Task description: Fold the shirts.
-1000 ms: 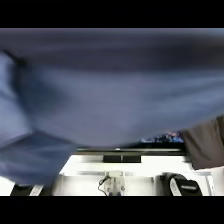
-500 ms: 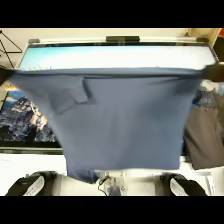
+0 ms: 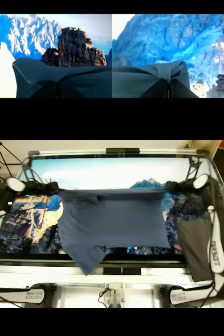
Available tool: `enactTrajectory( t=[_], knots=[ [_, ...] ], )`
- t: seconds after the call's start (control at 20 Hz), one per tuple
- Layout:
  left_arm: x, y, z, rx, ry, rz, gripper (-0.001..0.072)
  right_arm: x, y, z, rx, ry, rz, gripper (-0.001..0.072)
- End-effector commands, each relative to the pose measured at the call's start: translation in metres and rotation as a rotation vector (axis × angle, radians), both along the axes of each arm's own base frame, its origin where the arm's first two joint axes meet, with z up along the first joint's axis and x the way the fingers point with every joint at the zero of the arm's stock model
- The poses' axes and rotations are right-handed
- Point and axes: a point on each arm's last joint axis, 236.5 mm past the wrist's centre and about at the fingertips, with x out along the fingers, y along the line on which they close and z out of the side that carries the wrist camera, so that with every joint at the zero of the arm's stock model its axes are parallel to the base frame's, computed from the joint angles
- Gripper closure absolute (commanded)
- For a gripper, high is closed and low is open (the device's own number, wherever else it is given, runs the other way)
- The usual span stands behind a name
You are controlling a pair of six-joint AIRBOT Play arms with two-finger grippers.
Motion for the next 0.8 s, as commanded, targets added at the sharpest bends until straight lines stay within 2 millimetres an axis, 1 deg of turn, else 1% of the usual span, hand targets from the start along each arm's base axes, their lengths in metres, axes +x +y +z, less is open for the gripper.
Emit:
enactTrajectory(
  t=[0.0,0.05,0.1,0.15,0.25,0.3,0.35,0.4,0.45,0.5,0.6,0.65,0.7,0.75],
  knots=[
    [0.027,-0.005,-0.047,-0.011,-0.003,0.043,0.0675,0.015,0.003,-0.052,0.054,0.042,-0.035,0.0645],
    [0.023,-0.007,-0.053,-0.013,0.022,0.031,0.0675,0.012,0.003,-0.056,0.05,0.06,-0.027,0.0645],
    [0.016,-0.008,-0.055,-0.003,0.049,0.005,0.0675,0.007,0.005,-0.055,0.041,0.074,-0.003,0.0645],
    [0.006,-0.009,-0.056,0.021,0.079,-0.057,0.0675,0.0,0.004,-0.052,0.021,0.09,0.023,0.0645],
    [-0.021,-0.006,-0.057,0.022,0.185,-0.147,0.0675,-0.021,0.004,-0.045,-0.008,0.153,0.064,0.0645],
    [-0.037,-0.006,-0.059,0.001,0.26,-0.172,0.0676,-0.036,0.008,-0.046,-0.002,0.209,0.088,0.0645],
    [-0.053,-0.006,-0.064,-0.02,0.332,-0.19,0.0675,-0.052,0.016,-0.05,0.02,0.278,0.113,0.0645],
    [-0.072,-0.008,-0.073,-0.021,0.409,-0.225,0.0676,-0.069,0.025,-0.058,0.036,0.354,0.148,0.0645],
    [-0.086,-0.006,-0.085,-0.003,0.472,-0.247,0.0676,-0.08,0.027,-0.068,0.014,0.404,0.171,0.0645],
    [-0.096,-0.006,-0.097,-0.009,0.522,-0.254,0.0676,-0.086,0.027,-0.079,-0.01,0.436,0.176,0.0645],
    [-0.104,-0.009,-0.114,-0.038,0.581,-0.218,0.0676,-0.094,0.025,-0.1,-0.01,0.496,0.137,0.0645],
    [-0.105,-0.01,-0.119,-0.044,0.595,-0.206,0.0676,-0.095,0.025,-0.108,-0.003,0.517,0.128,0.0645],
    [-0.105,-0.012,-0.121,-0.058,0.602,-0.194,0.0675,-0.093,0.024,-0.112,0.003,0.517,0.113,0.0645],
    [-0.104,-0.015,-0.119,-0.08,0.602,-0.189,0.0667,-0.09,0.024,-0.111,0.006,0.506,0.095,0.0629]
  ],
)
